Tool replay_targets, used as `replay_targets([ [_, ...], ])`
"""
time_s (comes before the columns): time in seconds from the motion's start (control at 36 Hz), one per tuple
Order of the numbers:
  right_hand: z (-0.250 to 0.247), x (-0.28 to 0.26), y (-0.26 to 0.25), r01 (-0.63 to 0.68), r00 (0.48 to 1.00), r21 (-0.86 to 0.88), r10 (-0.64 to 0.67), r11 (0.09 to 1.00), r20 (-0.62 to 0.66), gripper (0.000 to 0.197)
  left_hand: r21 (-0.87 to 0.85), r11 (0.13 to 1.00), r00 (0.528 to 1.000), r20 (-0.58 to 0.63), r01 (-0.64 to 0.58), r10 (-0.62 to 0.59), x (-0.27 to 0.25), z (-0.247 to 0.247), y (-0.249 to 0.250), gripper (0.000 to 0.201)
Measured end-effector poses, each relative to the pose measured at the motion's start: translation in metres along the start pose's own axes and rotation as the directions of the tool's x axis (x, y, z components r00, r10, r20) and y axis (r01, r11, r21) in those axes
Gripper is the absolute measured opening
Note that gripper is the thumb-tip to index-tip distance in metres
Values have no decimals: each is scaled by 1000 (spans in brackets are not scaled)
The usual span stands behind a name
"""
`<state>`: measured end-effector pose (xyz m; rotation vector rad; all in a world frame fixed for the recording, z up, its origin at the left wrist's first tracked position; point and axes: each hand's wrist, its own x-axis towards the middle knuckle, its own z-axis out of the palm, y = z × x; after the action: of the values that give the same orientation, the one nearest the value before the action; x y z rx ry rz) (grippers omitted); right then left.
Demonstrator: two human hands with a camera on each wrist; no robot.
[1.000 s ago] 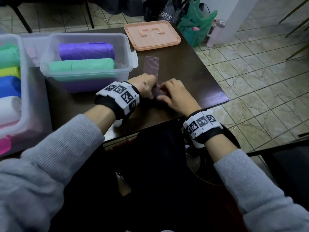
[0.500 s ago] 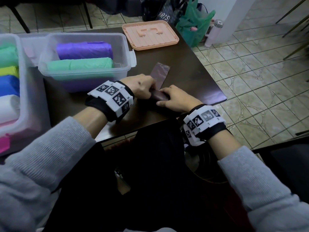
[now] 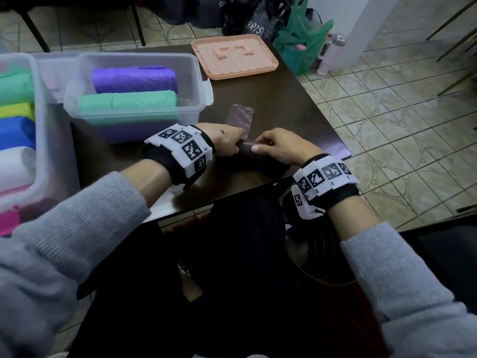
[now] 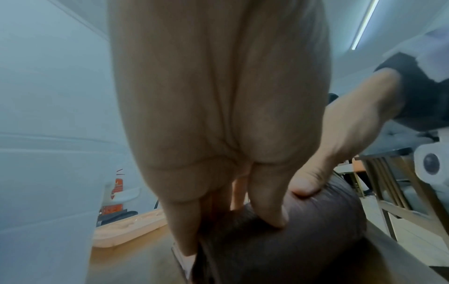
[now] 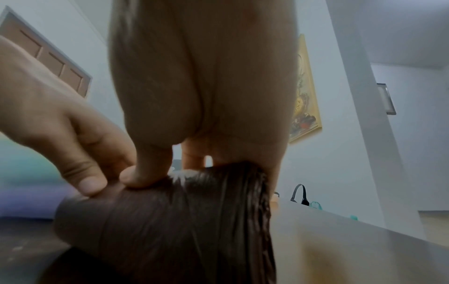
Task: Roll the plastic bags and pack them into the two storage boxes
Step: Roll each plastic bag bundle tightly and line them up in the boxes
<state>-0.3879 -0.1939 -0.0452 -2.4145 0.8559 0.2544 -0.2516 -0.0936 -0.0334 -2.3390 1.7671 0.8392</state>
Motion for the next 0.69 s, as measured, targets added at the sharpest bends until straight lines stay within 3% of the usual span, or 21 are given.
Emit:
replay_targets([
  [0.08, -2, 5, 0, -25, 1000, -22, 25, 999, 7, 32, -41, 999, 990, -142, 15, -21, -1, 1, -1, 52],
  [0.17, -4, 9, 3, -52, 998, -27, 53, 998, 16, 32, 12, 1000, 956, -292, -8, 11, -2, 7, -2, 48],
  [0.28, -4, 11, 3, -46, 999, -13, 46, 999, -3, 31, 28, 999, 928, -369, -31, 39, -3, 15, -5, 50],
  [0.44, 6, 17, 4, -21, 979, 26, 26, 999, -202, 25, 71, 996, 944, -323, -49, 70, -4, 16, -5, 49],
  [0.53, 9, 14, -2, 45, 951, -17, -48, 999, -305, 22, 108, 993, 946, -316, -46, 78, 0, 18, -5, 52],
  [0.69, 25, 8, -21, 96, 945, -80, -116, 992, -305, 30, 149, 987, 939, -330, -53, 100, 3, 18, -7, 53],
])
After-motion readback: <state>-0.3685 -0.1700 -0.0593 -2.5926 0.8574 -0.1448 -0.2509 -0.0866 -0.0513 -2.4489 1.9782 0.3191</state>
